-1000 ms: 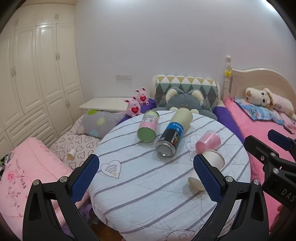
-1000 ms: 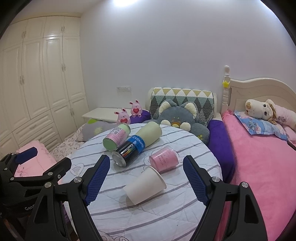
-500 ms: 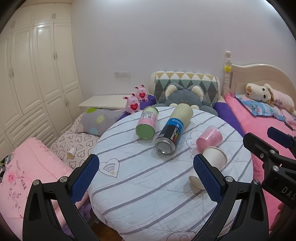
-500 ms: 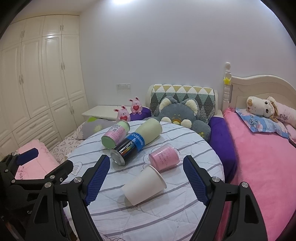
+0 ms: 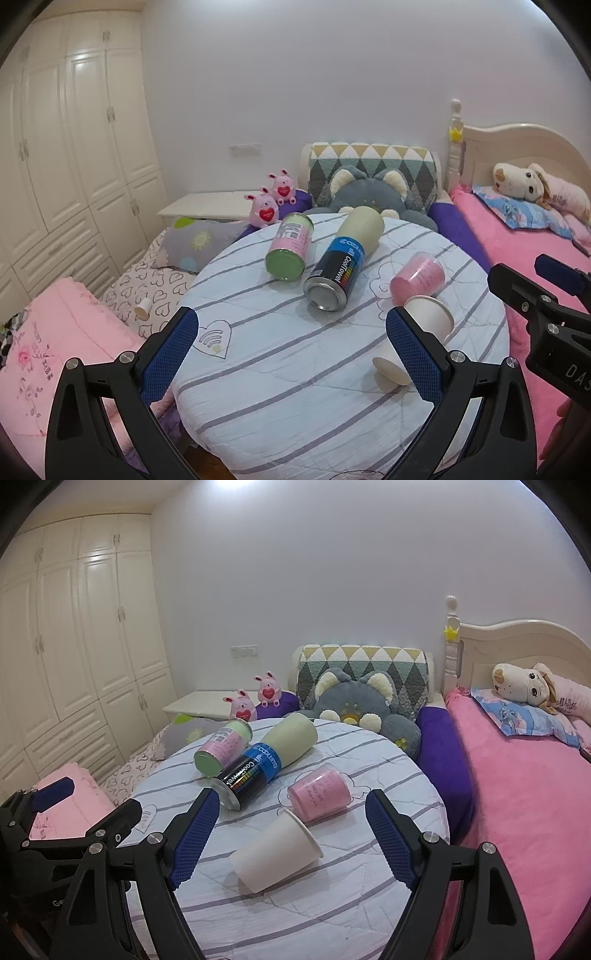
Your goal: Flip cup upright
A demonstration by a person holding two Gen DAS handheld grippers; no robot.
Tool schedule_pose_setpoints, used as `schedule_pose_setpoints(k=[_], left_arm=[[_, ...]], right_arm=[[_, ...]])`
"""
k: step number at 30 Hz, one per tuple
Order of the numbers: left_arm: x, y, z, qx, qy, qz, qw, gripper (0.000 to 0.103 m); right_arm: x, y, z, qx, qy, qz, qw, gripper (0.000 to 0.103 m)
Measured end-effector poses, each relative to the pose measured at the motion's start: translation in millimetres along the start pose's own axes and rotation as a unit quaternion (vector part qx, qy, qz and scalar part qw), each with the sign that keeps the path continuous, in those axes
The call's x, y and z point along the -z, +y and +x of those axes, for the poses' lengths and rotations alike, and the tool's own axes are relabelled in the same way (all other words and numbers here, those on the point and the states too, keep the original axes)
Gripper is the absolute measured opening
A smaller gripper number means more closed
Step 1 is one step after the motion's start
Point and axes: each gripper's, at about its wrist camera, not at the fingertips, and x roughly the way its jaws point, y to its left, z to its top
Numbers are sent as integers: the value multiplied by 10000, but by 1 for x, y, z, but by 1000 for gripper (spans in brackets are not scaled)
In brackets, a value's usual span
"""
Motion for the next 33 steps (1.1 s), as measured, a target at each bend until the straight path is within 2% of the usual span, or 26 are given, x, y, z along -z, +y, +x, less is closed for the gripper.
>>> schedule_pose_setpoints(k=[10,15,18,23,27,33], left_arm=[[-1,-23,11,-8,121,206,9997,103],[2,-42,27,314,442,486,9973,103],[7,-61,40,459,680,801,9934,103],[19,-91,68,950,1282,1270,9790,103],[28,-111,86,920,1476,1537,9727,103],[33,-120,113,1129,1772,1583,9648,102]], right_arm=[[2,-21,8,-8,95,159,9998,83],[4,-34,14,17,133,261,9996,83],[5,-42,17,42,156,349,9993,83],[7,-57,28,93,254,477,9985,83],[11,-66,42,108,391,546,9977,83],[18,-77,60,117,608,627,9961,83]])
